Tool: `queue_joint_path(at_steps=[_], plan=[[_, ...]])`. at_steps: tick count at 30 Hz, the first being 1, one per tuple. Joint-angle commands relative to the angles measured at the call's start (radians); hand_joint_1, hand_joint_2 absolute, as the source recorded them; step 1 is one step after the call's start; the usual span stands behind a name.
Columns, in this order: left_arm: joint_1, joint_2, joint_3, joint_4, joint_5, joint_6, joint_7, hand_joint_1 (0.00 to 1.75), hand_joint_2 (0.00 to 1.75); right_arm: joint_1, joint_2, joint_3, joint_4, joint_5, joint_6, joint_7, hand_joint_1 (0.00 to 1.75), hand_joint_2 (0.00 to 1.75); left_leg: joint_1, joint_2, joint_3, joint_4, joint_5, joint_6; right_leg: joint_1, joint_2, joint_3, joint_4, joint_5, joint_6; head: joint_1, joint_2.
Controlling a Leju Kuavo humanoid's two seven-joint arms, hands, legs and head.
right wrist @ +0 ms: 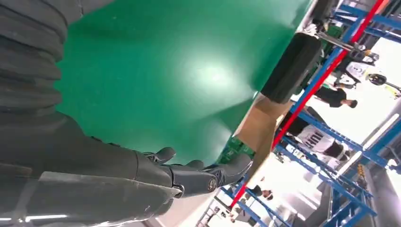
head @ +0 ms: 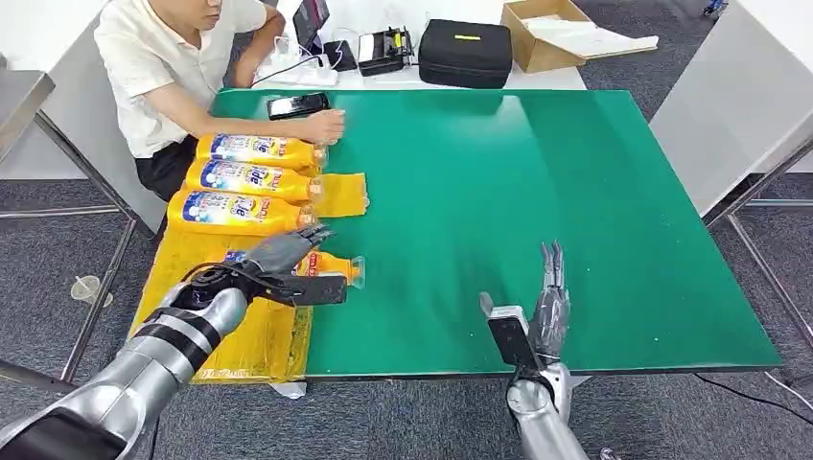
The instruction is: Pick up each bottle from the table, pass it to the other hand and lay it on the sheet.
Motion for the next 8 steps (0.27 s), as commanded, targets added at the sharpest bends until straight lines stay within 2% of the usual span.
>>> queue_joint_path(at_steps=[1,8], plan=[[0.136,0.137,0.014,-0.369,0.069,0.054,0.0,0.0,0.0,0.019,-0.002,-0.032,-0.014,0.01,-0.083,-0.002,0.0,1.75,0.001,0.006,0.007,0.001,-0.004,-0.001,0.002,0.004,0.006,0.0,-0.003,-0.005,0.0,0.0],[0.177,0.141,0.026,-0.424,0.08,0.072,0.002,0.0,0.0,0.025,-0.003,-0.037,-0.017,0.014,-0.083,-0.002,0.0,1.75,0.001,0.003,0.005,0.001,-0.003,0.0,0.002,0.002,0.005,0.0,-0.003,-0.004,0.0,0.0]])
